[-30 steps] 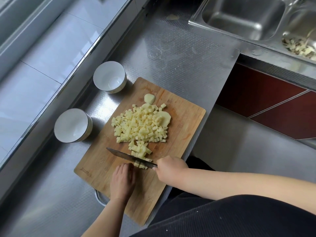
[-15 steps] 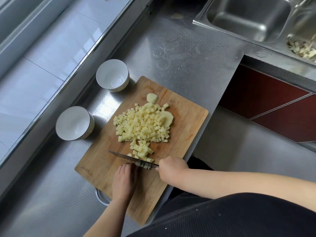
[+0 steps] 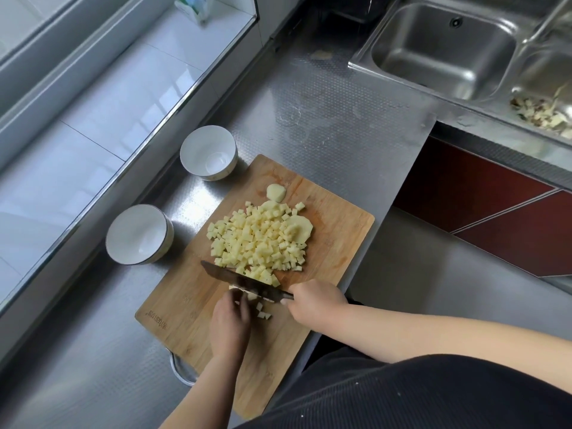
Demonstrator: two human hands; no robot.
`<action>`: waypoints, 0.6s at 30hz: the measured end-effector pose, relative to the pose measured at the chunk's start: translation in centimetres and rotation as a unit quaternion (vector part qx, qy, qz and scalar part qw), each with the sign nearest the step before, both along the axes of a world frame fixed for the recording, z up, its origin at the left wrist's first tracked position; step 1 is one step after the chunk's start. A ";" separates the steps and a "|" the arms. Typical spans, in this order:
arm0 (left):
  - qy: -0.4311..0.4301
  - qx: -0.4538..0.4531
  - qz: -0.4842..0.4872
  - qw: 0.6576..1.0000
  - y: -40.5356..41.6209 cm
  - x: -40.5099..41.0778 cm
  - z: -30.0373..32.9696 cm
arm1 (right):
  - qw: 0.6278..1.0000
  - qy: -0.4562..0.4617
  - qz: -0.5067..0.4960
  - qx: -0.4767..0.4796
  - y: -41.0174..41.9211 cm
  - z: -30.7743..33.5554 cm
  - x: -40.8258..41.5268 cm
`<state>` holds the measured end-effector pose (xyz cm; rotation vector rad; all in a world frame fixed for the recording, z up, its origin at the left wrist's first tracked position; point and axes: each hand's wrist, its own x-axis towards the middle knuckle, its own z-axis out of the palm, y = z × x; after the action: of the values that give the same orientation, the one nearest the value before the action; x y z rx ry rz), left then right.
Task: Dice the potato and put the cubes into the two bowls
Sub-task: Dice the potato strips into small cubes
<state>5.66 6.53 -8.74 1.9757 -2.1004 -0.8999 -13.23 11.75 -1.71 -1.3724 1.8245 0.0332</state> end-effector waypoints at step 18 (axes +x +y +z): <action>0.000 -0.035 0.120 0.992 -0.2 2.4 0.8 | 0.997 0.001 0.047 0.064 -0.6 -0.8 -0.1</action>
<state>8.03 6.32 -7.93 2.1319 -1.8144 -0.7703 -13.33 11.16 -2.48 -1.3668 1.7267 0.1966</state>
